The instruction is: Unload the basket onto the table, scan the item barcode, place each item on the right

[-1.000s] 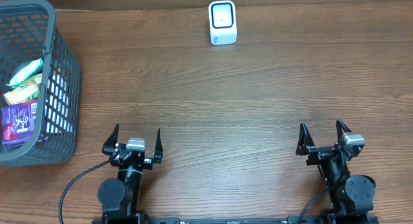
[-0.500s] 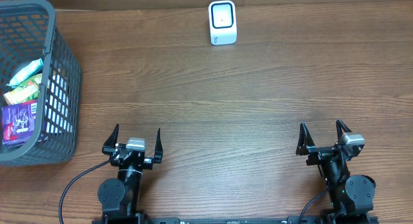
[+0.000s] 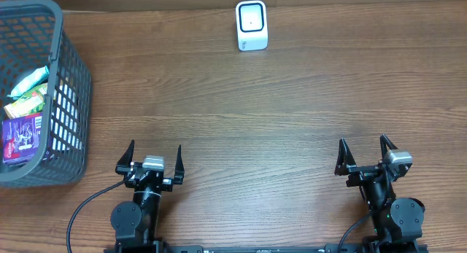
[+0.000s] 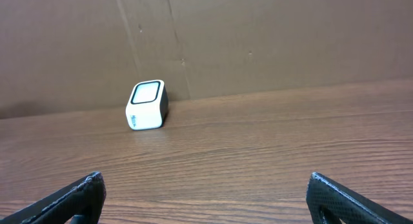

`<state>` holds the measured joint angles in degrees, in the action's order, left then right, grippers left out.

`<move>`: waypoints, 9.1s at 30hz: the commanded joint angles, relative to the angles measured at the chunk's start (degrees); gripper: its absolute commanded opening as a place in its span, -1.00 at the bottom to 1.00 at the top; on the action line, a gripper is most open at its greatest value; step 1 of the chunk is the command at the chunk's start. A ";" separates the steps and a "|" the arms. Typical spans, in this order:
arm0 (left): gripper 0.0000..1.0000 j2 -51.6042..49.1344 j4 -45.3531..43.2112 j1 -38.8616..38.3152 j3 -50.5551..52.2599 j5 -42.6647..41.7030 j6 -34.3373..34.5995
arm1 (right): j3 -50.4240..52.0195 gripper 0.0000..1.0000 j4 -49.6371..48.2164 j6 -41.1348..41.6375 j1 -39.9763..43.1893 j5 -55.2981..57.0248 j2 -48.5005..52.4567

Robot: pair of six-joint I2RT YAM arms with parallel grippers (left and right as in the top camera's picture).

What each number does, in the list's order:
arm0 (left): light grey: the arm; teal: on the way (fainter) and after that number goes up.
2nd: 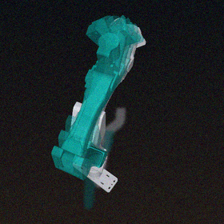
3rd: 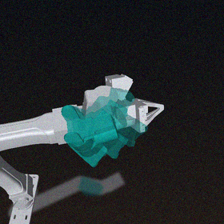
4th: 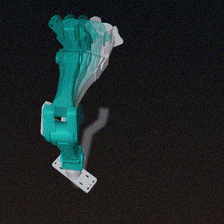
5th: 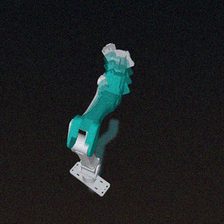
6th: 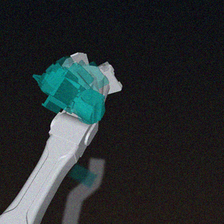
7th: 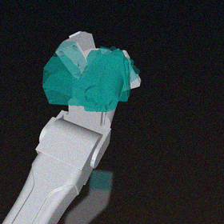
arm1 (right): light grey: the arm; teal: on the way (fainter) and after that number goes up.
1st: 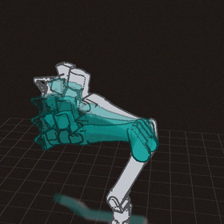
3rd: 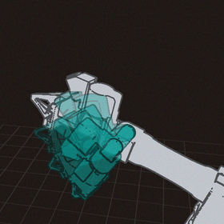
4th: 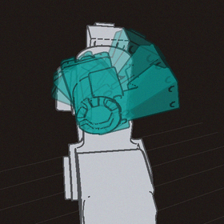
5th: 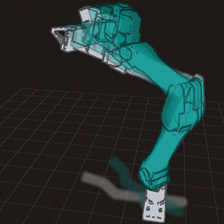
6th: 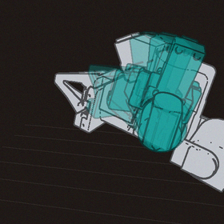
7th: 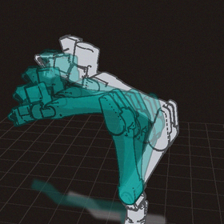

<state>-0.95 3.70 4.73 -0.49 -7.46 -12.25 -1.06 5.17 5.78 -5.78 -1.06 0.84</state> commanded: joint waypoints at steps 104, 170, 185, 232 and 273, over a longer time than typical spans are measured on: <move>0.99 -28.09 16.55 0.11 -41.90 -3.48 16.98 | -25.42 1.00 4.68 -1.40 -0.48 -8.09 12.57; 0.56 -123.69 67.78 40.57 -111.69 14.69 18.53 | -74.16 1.00 44.74 0.35 -0.48 -32.48 75.47; 0.36 -125.00 56.74 40.52 -100.63 15.50 15.43 | -74.16 1.00 44.78 0.15 -0.48 -32.48 75.47; -0.92 -95.12 66.23 -13.03 -106.07 7.93 31.01 | -74.16 0.89 44.06 0.20 -0.48 -32.46 75.47; 0.99 -95.67 67.95 -0.92 -126.22 19.69 38.16 | -74.16 0.89 44.28 0.17 -0.48 -32.46 75.47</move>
<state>-98.67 69.71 -4.86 -124.79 6.76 27.18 -74.02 49.60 6.02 -5.78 -32.88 76.44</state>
